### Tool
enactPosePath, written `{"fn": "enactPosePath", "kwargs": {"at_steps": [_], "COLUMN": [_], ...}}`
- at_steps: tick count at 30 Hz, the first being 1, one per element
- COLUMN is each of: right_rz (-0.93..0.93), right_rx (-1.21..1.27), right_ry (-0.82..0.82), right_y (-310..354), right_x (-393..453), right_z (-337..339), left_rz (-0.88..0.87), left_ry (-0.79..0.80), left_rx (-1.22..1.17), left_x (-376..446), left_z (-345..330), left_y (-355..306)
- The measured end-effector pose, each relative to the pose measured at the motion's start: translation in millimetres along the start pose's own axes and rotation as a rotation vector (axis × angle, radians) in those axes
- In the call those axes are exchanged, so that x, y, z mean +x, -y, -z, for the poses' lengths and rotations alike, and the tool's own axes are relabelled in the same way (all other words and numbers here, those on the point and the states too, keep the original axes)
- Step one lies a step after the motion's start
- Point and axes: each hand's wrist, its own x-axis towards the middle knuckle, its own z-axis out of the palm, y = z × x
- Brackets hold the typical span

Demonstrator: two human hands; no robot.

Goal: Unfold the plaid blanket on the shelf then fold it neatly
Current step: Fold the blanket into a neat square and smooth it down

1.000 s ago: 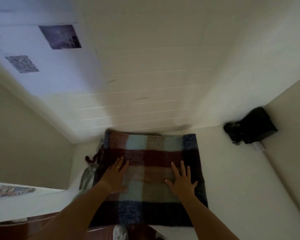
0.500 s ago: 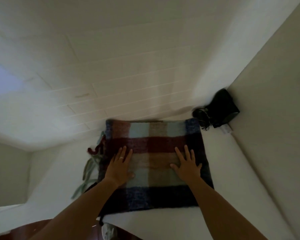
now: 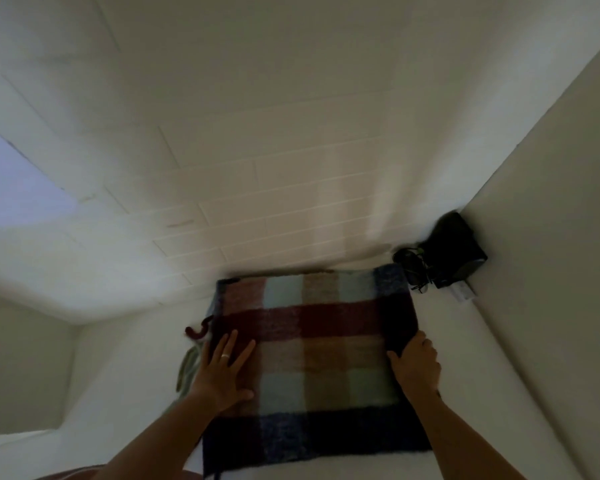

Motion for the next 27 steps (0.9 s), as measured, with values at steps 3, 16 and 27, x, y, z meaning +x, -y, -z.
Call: {"fn": "enactPosePath", "kwargs": {"at_steps": [3,16,27], "right_rz": [-0.015,0.096,0.617], "right_rx": [0.007,0.068,-0.007], "right_ry": [-0.028,-0.04,0.225], "right_y": [9.2,69.3,242.7], "right_x": [-5.8,-60.0,-226.0], "right_z": [9.0,33.7,-6.6], "left_rz": [-0.002,-0.055,0.389], "left_ry": [-0.105,0.266,-0.061], "left_rx": [0.002,-0.259,-1.664], "left_x": [3.4,26.2,-4.4], "left_z": [25.2,50.0,94.8], "left_y": [-17.3,-19.1,1.2]}}
